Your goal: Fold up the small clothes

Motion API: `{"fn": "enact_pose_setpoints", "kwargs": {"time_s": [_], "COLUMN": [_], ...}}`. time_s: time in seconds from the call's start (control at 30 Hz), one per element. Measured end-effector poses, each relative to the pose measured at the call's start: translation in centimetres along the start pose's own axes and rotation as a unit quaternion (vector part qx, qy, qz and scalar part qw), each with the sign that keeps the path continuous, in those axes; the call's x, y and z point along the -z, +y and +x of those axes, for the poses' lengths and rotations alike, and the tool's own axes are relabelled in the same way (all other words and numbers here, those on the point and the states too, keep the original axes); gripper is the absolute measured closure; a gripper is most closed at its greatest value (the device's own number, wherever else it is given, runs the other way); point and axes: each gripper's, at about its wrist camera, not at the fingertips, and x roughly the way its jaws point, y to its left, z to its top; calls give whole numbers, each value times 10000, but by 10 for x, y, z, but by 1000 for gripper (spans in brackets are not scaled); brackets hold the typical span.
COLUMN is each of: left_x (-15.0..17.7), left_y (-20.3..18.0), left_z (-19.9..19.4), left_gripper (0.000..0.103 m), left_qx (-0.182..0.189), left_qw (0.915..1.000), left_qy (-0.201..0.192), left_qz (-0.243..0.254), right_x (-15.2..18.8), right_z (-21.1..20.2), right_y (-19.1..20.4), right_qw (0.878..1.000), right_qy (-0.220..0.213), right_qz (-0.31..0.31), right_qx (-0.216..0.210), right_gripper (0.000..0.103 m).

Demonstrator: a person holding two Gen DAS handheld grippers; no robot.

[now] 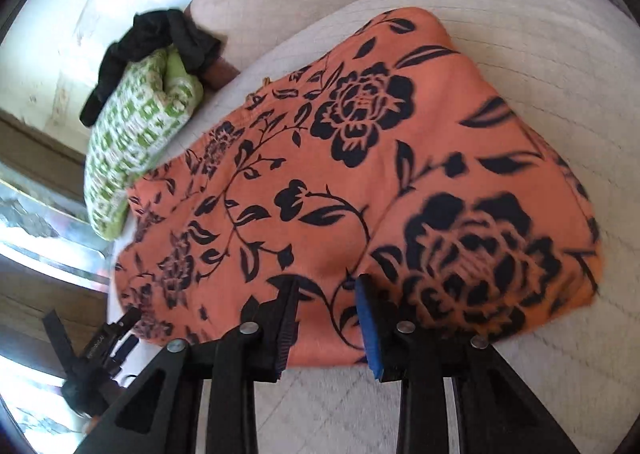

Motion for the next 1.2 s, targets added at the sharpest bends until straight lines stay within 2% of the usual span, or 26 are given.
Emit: {"fn": "enact_pose_setpoints", "kwargs": {"time_s": [0.1,0.23,0.33,0.43,0.5,0.57,0.63,0.73,0.83,0.9,1.0,1.03,1.13,1.2], "left_x": [9,27,27,16,9,6,2,-5,-8,-13,-21,-22,-26,-27], "left_y": [0,-5,-12,-23,-37,-42,-44,-40,-38,-34,-26,-24,-26,-30], "left_z": [-8,6,-5,-24,-30,-23,-3,32,40,39,40,40,40,39], "left_gripper": [16,16,16,16,16,16,16,16,8,8,8,8,8,8], "left_qx": [172,677,796,545,448,402,128,-371,-402,-378,-318,-322,-381,-436], "left_qw": [9998,9949,9954,9982,9967,9966,9979,9968,9961,9959,9971,9972,9967,9961], "left_qy": [90,734,527,-166,-461,-402,-91,403,484,469,410,387,315,278], "left_qz": [30,-161,-49,204,506,600,623,589,614,680,560,553,640,717], "right_x": [6,16,10,3,-1,-5,-7,-9,-18,-27,-46,-52,-71,-76], "right_z": [-18,-39,-54,-56,-44,-30,-7,20,65,107,113,114,126,151], "right_y": [-1,-11,-16,-4,12,30,62,95,124,139,171,179,206,232], "right_qw": [9997,9994,9977,9971,9972,9971,9947,9895,9870,9837,9777,9788,9809,9773], "right_qy": [-34,-122,-439,-607,-559,-414,-295,-178,57,368,-37,-75,-49,262], "right_qz": [81,223,357,167,-51,-332,-881,-1357,-1539,-1762,-2095,-2047,-1882,-1995], "right_qx": [-247,-217,-374,-428,-491,-546,-439,-460,-459,-29,124,76,-485,-670], "right_gripper": [70,68,69,69,69,69,69,69,66,66,65,65,65,65]}}
